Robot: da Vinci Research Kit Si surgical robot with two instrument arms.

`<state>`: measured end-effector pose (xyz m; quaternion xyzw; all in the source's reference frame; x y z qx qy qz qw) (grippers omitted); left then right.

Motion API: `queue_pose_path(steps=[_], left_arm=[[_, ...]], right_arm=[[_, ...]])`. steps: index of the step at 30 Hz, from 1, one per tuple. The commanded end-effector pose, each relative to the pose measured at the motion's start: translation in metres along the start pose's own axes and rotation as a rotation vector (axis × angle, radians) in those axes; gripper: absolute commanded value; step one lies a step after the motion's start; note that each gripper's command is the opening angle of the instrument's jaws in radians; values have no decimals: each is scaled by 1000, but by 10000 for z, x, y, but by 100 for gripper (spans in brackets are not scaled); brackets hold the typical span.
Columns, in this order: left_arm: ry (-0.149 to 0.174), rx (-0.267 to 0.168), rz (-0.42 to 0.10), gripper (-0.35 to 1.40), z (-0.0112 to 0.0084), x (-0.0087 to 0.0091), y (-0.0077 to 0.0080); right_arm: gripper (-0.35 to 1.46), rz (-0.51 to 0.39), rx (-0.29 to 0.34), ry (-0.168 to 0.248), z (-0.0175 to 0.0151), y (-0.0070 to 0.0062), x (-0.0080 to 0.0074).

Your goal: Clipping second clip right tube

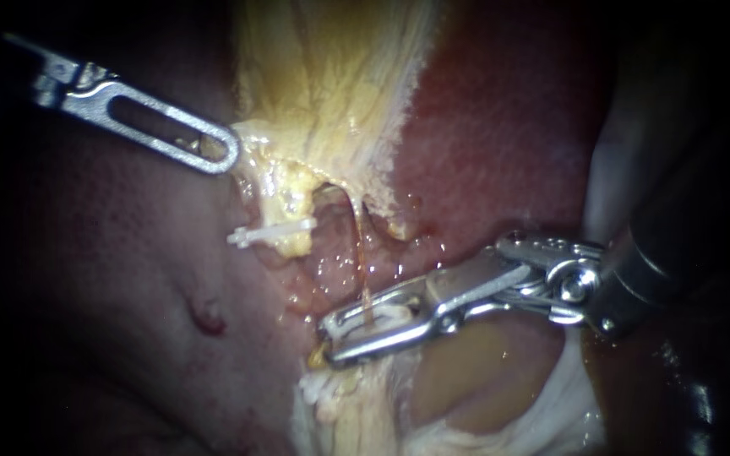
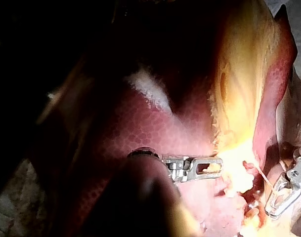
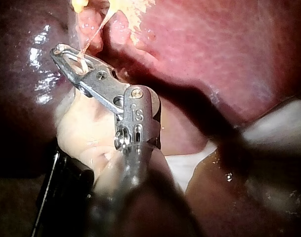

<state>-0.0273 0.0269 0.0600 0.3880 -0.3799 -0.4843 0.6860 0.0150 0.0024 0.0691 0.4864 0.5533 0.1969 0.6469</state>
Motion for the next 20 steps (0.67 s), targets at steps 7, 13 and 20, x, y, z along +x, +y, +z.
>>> queue_pose_path(steps=[7, 13, 20], left_arm=[[0, 0, 0, -35, 0, 0, 0], [0, 0, 0, -35, 0, 0, 0], [0, 0, 0, -35, 0, 0, 1]], right_arm=[[-35, 42, 7, -6, -2, 0, -1], [-35, 41, 10, -26, -2, 0, -2], [-35, 40, 12, -31, -3, 3, -3]])
